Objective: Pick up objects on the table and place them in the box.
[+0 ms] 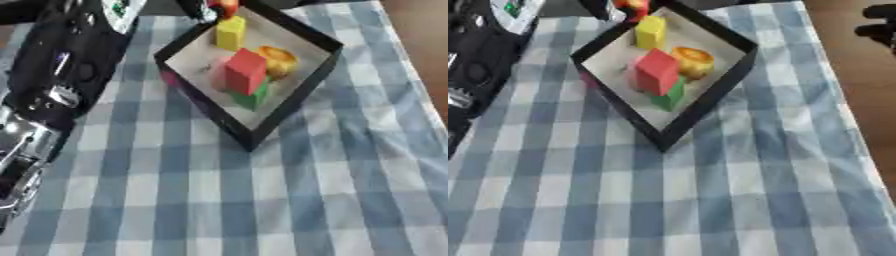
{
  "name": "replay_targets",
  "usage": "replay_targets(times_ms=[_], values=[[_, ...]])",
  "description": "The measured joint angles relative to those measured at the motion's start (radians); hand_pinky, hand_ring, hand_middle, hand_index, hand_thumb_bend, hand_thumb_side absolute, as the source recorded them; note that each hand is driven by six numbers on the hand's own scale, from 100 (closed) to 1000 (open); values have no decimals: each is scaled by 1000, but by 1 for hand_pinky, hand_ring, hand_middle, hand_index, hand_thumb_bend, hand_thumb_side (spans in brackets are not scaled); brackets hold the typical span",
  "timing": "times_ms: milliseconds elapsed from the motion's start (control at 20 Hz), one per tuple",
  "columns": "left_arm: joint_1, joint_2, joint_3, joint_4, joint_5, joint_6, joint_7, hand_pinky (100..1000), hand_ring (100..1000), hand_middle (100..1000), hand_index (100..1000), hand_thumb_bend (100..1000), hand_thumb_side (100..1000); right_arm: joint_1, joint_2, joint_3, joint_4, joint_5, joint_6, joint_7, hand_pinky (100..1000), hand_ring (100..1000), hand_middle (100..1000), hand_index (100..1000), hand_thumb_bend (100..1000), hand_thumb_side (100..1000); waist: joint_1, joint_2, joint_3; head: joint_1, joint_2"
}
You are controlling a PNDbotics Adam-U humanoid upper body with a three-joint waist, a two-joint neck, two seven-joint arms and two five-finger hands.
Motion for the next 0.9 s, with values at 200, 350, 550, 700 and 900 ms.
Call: replay_targets(times_ms=[200, 350, 550, 700, 900], values=[[18, -13, 5, 60, -43, -2, 13, 718, 682, 610, 680, 404, 222, -4, 0, 0, 0, -1, 0, 0, 938, 789, 801, 783, 100, 799, 0, 0, -2, 0, 0], [27, -20, 14, 90, -66, -6, 29, 752, 738, 684, 791, 517, 344, -5, 0, 0, 0, -1, 0, 0, 937, 789, 801, 783, 100, 801, 0, 0, -2, 0, 0], [31, -22, 14, 102, -84, -19, 30, 783, 787, 751, 893, 631, 400, -5, 1, 0, 0, -1, 0, 0, 937, 788, 800, 782, 100, 802, 0, 0, -3, 0, 0], [36, -22, 21, 88, -82, -24, 36, 774, 778, 741, 892, 602, 405, -2, 1, 0, 0, -1, 0, 0, 937, 788, 800, 782, 100, 803, 0, 0, -1, 0, 0], [39, -11, 45, 25, -42, -4, 89, 749, 744, 693, 850, 464, 345, 2, 1, 0, 0, -1, 0, -1, 937, 788, 800, 782, 100, 800, 0, 0, 4, -2, 0]])
